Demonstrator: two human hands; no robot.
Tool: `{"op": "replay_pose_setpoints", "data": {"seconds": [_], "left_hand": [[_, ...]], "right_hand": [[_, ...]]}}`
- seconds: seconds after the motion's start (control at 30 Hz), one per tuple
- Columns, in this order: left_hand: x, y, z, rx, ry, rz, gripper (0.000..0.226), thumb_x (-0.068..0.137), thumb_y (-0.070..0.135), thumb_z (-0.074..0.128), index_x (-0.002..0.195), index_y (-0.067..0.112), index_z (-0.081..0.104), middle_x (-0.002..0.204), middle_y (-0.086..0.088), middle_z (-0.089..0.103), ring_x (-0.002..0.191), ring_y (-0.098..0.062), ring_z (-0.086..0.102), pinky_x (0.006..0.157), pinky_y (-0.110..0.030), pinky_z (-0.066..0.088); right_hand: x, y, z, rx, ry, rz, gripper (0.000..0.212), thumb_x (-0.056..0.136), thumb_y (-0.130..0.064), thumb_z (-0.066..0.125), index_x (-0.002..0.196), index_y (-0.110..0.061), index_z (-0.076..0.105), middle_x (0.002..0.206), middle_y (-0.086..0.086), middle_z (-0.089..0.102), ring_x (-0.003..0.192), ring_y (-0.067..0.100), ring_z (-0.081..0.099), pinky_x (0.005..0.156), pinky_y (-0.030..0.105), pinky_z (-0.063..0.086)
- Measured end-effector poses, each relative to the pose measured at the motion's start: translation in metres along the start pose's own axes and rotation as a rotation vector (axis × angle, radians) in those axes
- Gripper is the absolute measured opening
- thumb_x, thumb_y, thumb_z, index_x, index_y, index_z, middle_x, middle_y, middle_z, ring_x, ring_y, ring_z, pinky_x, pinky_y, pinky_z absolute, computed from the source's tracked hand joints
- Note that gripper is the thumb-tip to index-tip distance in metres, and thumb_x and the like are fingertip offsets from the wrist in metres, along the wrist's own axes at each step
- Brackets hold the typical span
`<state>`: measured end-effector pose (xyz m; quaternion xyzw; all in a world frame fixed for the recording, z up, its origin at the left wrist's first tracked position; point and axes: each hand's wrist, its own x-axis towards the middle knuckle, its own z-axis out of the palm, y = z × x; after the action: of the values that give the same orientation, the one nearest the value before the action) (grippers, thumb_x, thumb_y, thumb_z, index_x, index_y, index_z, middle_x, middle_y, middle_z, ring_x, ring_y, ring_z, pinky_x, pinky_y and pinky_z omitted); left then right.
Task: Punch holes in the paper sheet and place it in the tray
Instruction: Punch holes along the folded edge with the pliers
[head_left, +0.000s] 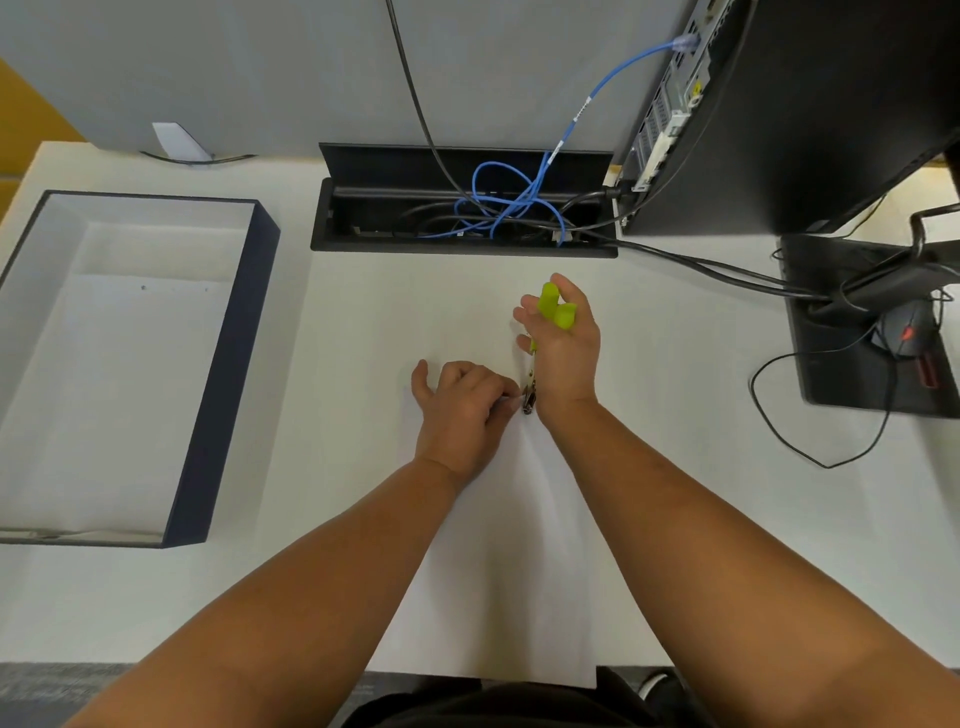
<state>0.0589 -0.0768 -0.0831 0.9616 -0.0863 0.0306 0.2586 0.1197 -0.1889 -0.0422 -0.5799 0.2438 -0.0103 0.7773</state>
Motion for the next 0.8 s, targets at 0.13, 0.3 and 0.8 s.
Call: {"op": "replay_pose_setpoints", "data": {"seconds": [0.13, 0.3, 0.8], "left_hand": [[-0.002, 0.0, 0.002, 0.045, 0.008, 0.026, 0.008, 0.093, 0.035, 0.055, 0.091, 0.035, 0.063, 0.09, 0.017, 0.061, 0.105, -0.014, 0.049, 0.111, -0.058, 0.007], [0.0, 0.002, 0.002, 0.045, -0.029, 0.005, 0.01, 0.094, 0.036, 0.052, 0.092, 0.034, 0.062, 0.091, 0.015, 0.061, 0.103, -0.014, 0.05, 0.112, -0.057, 0.007], [0.001, 0.004, -0.002, 0.114, -0.074, -0.043, 0.021, 0.096, 0.042, 0.044, 0.095, 0.034, 0.063, 0.094, 0.015, 0.061, 0.106, -0.015, 0.049, 0.112, -0.056, 0.004]], "right_hand": [[0.0, -0.004, -0.006, 0.093, 0.05, 0.008, 0.043, 0.085, 0.0, 0.067, 0.124, -0.017, 0.058, 0.104, 0.012, 0.067, 0.097, 0.025, 0.065, 0.087, 0.038, 0.05], [-0.006, -0.002, -0.012, -0.065, -0.134, -0.109, 0.041, 0.092, -0.004, 0.06, 0.132, -0.015, 0.053, 0.117, 0.019, 0.064, 0.106, 0.028, 0.066, 0.099, 0.045, 0.049], [0.004, -0.013, -0.013, 0.026, -0.141, 0.129, 0.051, 0.083, 0.003, 0.062, 0.129, -0.018, 0.056, 0.114, 0.009, 0.07, 0.109, 0.026, 0.065, 0.093, 0.046, 0.048]]}}
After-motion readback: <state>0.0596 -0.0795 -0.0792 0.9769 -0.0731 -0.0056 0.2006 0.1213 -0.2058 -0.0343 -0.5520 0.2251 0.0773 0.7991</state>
